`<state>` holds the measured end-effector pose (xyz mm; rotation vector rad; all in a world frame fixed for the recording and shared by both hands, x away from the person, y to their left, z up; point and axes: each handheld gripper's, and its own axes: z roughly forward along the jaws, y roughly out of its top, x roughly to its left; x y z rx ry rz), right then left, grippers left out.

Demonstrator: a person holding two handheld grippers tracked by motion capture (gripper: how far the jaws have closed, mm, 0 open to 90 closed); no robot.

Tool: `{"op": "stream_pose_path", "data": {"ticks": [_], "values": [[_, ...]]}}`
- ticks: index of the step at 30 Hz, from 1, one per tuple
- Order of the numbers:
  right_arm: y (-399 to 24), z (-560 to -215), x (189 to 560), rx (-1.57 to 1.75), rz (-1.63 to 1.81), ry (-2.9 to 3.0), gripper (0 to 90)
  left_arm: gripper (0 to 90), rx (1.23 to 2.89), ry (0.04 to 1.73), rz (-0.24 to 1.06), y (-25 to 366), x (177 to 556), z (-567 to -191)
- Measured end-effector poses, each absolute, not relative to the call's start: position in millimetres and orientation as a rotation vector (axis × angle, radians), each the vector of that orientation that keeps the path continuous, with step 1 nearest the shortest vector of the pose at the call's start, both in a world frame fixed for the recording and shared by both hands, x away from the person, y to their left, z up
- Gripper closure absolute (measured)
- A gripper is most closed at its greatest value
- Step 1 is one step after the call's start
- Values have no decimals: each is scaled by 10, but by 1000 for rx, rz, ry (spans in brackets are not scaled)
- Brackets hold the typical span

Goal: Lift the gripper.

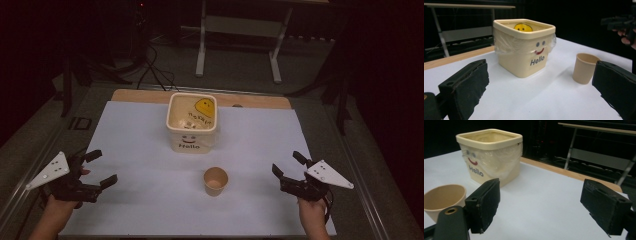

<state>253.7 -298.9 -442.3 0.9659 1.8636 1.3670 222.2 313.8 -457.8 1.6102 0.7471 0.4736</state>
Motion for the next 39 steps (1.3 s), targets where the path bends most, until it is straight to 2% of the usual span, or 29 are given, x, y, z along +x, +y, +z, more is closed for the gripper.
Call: {"op": "stream_pose_path", "data": {"ticks": [4,6,19,39], "values": [[-2991,-4421,2524,964,1374,1857,158,15,1609,787,460,3139,2217,-4554],[-2995,-4417,2521,965,1381,1859,155,16,1638,765,415,3135,2212,-4532],[-2993,-4418,2538,985,1404,1890,147,20,1690,684,367,3149,2257,-4226],[-2969,-4422,2552,949,1451,1926,141,26,1847,506,282,2668,2492,-3781]]}}
